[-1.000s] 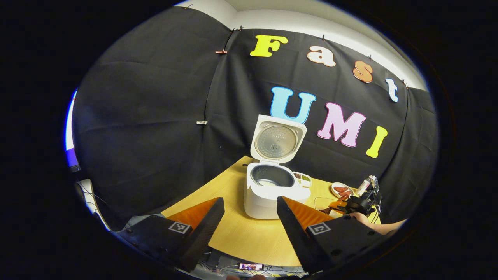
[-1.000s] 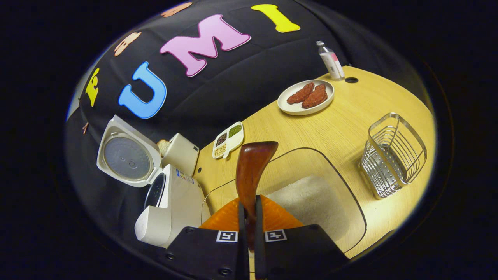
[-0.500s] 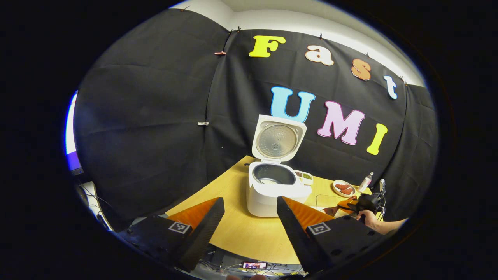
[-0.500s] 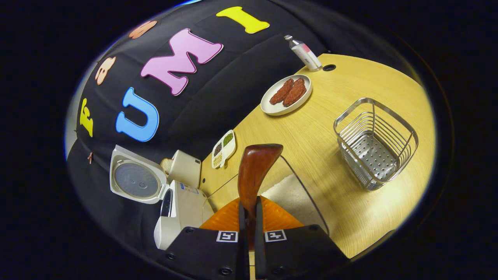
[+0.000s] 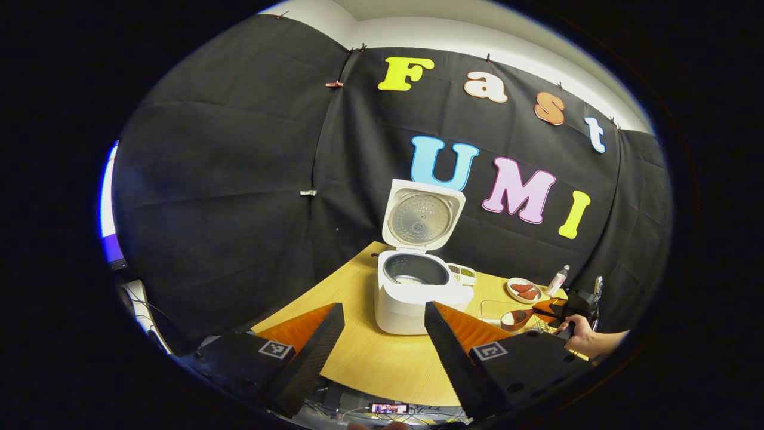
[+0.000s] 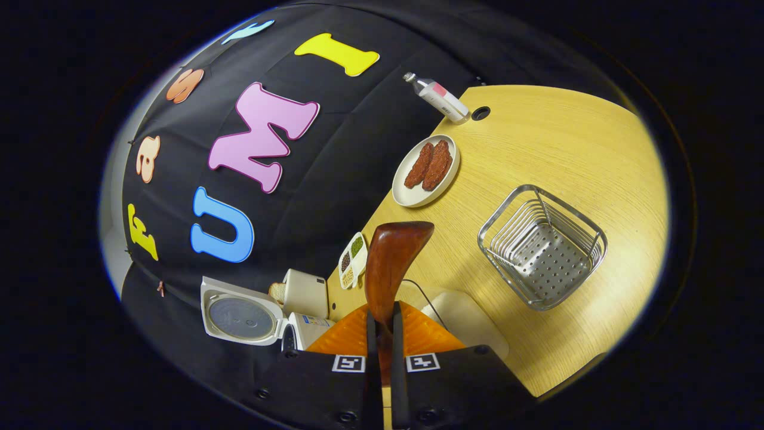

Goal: Close the left gripper, press the button to open the rice cooker; take a wooden spoon from the chopstick holder with the right hand, scoop a spoonful of rice and pour it into the rice cooker, then put the wooden spoon back into the chopstick holder.

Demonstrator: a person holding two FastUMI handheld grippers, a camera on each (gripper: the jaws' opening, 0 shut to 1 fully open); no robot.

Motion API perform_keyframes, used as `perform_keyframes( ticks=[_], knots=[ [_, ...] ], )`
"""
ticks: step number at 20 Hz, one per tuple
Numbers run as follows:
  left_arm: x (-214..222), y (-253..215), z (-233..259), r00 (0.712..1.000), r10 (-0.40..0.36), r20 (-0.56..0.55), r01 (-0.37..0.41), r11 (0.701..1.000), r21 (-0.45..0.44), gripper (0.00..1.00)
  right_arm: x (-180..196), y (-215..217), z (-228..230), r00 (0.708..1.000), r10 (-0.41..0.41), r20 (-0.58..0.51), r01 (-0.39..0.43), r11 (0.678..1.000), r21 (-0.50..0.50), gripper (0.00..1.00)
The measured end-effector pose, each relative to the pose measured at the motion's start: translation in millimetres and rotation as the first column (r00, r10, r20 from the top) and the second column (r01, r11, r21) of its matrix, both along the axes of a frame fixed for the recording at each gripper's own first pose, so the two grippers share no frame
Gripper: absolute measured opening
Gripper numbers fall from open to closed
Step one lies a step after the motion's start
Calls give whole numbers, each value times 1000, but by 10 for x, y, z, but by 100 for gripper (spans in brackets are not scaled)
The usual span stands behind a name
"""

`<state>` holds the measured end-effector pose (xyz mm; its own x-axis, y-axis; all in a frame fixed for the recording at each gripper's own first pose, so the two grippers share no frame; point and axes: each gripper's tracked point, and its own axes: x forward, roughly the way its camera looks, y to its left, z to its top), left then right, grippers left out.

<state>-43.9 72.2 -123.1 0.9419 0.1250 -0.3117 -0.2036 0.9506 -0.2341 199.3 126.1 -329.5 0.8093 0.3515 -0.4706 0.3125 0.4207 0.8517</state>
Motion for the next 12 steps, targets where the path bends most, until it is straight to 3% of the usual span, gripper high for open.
perform_keyframes(
  ticks=[12],
  knots=[
    [20, -35, 8, 999, -25, 27, 25, 1000, 7, 94, 92, -40, 867, 993, -48, 108, 40, 996, 75, 10]
  ],
)
